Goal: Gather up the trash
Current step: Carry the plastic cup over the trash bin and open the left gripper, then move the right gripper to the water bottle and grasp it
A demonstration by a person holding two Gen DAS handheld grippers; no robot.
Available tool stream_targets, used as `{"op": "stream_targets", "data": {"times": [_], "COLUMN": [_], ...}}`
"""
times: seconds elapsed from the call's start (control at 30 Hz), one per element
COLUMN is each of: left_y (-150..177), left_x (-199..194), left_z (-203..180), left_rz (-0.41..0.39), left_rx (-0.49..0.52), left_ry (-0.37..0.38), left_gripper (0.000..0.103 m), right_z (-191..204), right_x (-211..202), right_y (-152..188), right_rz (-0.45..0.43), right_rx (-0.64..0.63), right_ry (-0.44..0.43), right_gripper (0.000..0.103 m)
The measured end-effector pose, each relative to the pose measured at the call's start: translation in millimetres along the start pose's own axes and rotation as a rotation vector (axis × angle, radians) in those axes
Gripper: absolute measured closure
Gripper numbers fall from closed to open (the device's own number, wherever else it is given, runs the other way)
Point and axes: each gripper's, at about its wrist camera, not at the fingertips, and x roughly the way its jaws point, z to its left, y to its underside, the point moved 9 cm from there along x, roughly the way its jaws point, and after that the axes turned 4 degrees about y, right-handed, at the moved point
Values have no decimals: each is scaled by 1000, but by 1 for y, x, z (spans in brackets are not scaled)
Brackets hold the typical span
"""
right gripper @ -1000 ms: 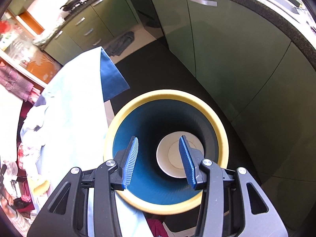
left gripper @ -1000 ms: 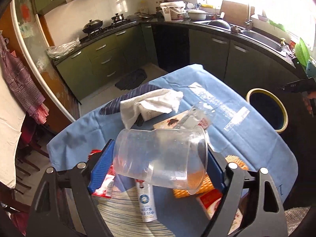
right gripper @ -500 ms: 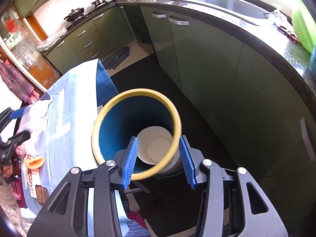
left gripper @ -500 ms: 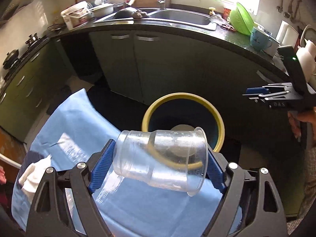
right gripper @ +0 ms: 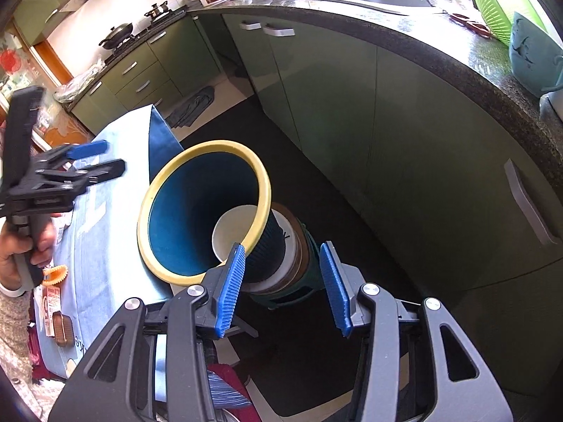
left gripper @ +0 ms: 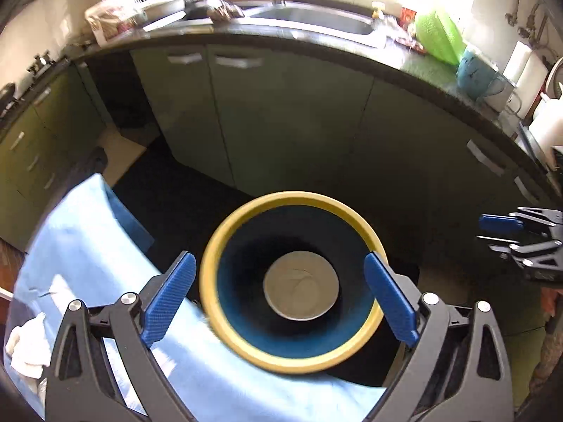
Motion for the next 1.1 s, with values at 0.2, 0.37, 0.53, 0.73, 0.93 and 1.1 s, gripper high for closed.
{"op": "stream_targets", "data": {"times": [0.2,0.37,0.53,0.73,0.93,1.1], "left_y": [50,114,185,254,287,300], "left_x": [-116,-211,-281,-320,-337,-335], "left_z": [42,99,160,207,225,230], "left_rz": [-135,-234,-274,-290,-301,-299], "left_rx": [-62,-192,-300,-424,-476,-502], "left_ry": [-64,-126,-302,-369,-409,-393], "left_gripper": [9,7,7,7,7,7], "right_z": [47,134,238,360,468,491], "right_x": [10,16,24,26,10,30], "right_y": [-7,-19,-27,-13,8,26], "right_rz": [19,41,73,142,-5,-13], "right_rx": [-92,-231,-394,-544,-1070,-1402], "right_ry": [-40,-123,-224,-364,-289,-181], "right_gripper": [58,58,58,50,37,33]}}
